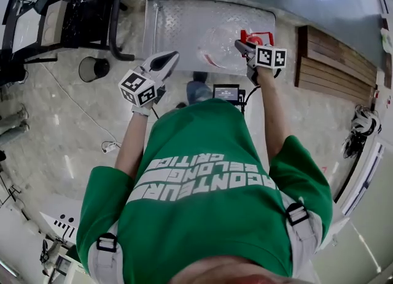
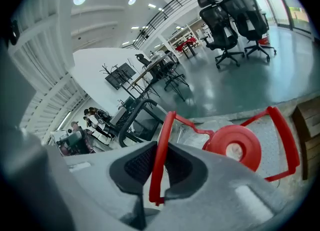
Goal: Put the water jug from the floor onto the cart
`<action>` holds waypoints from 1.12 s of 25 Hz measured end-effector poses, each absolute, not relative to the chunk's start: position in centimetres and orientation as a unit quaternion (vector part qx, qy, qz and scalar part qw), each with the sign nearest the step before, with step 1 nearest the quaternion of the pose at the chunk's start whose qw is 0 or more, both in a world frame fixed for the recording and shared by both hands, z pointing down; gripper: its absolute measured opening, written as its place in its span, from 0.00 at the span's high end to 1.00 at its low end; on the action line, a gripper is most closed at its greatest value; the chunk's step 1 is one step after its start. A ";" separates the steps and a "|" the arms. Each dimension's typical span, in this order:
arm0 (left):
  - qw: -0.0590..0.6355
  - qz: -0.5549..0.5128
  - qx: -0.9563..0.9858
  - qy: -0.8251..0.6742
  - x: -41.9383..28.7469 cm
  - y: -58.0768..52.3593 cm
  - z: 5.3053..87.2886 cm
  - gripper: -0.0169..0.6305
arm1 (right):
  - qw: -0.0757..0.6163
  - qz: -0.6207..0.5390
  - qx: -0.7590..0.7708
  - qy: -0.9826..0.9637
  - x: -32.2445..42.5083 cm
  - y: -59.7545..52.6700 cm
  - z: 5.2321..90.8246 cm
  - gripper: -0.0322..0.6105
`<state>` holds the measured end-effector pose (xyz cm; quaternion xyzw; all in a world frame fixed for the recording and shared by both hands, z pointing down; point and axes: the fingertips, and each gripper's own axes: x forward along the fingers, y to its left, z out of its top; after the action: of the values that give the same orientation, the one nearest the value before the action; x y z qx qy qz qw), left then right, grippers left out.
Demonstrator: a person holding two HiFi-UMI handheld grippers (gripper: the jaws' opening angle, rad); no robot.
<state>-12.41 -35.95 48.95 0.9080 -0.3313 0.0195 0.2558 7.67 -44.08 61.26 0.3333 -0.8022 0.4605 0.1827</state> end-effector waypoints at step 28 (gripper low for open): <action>0.301 0.023 0.839 -0.452 -16.0 -45.0 50.9 0.96 | 0.364 0.431 0.237 -0.791 2.0 -60.2 78.2 0.91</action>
<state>-15.97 -45.00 50.95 0.8395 -0.4520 0.0230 0.3008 1.98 -60.17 78.23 0.2366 -0.7909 0.4308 0.3645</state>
